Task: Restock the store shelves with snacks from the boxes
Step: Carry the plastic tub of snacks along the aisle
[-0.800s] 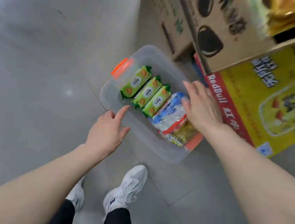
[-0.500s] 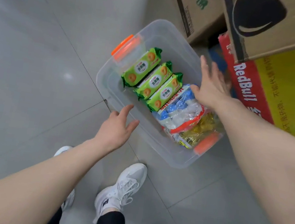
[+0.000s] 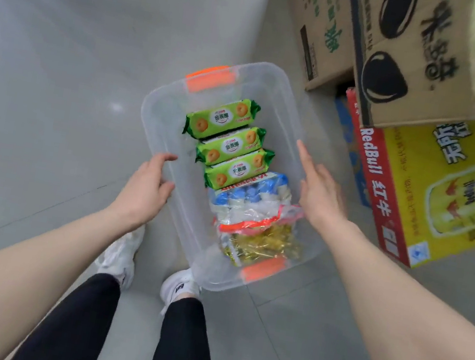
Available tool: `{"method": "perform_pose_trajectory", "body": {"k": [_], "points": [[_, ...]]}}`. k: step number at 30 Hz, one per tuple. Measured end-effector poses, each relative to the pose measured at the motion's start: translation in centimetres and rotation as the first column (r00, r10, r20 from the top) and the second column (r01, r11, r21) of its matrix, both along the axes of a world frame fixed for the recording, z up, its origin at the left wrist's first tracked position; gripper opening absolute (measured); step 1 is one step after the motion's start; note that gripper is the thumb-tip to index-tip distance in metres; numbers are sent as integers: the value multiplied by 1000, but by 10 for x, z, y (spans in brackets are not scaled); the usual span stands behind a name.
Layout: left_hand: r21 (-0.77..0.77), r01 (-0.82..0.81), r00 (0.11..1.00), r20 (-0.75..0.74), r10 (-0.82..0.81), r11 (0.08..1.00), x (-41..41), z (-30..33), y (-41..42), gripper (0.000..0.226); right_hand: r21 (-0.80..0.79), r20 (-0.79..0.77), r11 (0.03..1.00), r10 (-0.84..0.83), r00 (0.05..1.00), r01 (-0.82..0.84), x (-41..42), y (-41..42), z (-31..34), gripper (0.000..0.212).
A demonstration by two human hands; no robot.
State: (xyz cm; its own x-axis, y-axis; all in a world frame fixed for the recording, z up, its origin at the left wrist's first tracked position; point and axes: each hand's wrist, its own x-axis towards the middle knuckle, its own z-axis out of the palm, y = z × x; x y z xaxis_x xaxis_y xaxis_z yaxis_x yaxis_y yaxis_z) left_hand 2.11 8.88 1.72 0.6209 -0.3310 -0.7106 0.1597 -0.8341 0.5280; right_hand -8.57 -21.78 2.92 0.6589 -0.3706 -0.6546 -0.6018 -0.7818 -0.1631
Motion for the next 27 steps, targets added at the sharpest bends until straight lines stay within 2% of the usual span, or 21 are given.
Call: {"method": "perform_pose_trajectory", "body": {"k": [3,9,15,20,24,27], "points": [[38,-14,999,37,13,999,16,70,27,57,16,34,999,44,998,-45,21,32,64,88],[80,-224,961,182,207,971,27,217,82,62,95,160,986,117,980,-134,61,82,207,96],[103,-396,876,340,342,912,-8,347,150,65,108,315,923,320,894,-369,91,128,329,88],[127,-603,754,413,511,787,-111,421,201,65,22,391,754,598,700,-656,90,188,406,85],[105,-786,588,432,684,609,-218,461,247,68,-50,414,530,782,465,-847,72,273,457,83],[98,-886,447,437,780,453,-307,484,282,68,-112,399,306,885,239,-945,37,349,489,83]]}}
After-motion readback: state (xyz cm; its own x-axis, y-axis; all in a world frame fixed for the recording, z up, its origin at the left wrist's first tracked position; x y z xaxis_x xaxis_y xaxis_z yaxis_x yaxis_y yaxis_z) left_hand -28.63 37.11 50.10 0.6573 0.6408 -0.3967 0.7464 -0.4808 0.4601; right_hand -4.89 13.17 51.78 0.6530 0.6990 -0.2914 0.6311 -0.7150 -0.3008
